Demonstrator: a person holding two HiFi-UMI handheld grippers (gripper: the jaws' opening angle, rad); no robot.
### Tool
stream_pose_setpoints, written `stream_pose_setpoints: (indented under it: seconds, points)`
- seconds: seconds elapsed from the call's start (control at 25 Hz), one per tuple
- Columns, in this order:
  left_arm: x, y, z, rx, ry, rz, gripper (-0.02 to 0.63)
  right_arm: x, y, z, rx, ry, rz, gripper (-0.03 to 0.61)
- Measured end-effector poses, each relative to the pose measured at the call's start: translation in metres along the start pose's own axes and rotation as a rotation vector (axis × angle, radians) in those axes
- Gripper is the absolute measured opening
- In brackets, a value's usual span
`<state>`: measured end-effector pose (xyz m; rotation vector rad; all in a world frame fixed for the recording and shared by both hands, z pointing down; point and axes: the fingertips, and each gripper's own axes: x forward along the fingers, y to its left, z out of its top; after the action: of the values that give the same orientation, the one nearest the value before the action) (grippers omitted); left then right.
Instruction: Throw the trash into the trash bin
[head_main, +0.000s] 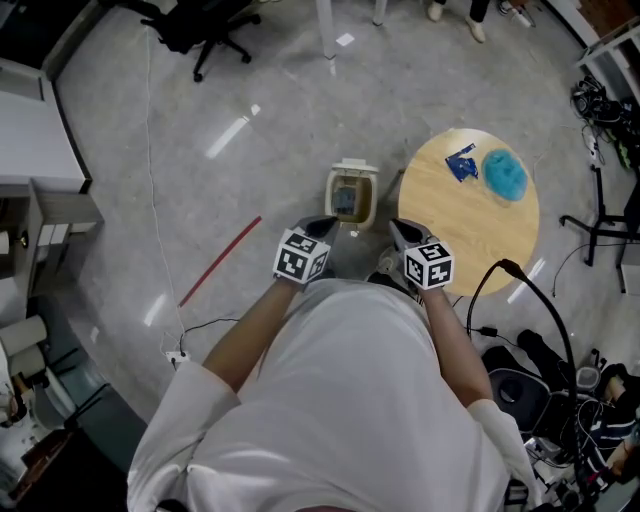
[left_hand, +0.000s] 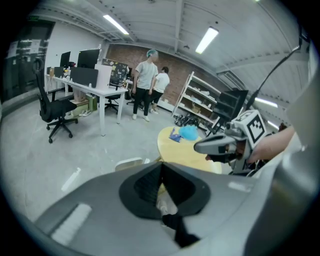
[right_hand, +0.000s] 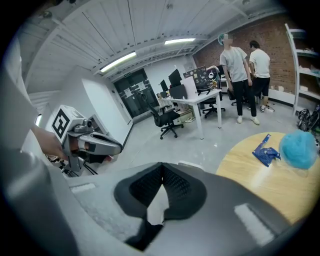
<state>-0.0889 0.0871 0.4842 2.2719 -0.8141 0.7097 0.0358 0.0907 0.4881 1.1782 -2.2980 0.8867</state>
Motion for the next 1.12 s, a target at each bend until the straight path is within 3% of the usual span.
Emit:
stream_pose_setpoints:
  seconds: [0.6, 1.12]
  points:
    - [-0.006, 0.004, -0.001, 0.017, 0.006, -0.029, 0.003, 0.000, 0.012, -0.003, 0.005, 0.005, -0.021, 0.002]
    - [-0.010, 0.007, -0.002, 0.111, 0.051, -0.140, 0.003, -0.007, 0.004, -0.008, 0.106, -0.054, -0.182, 0.002]
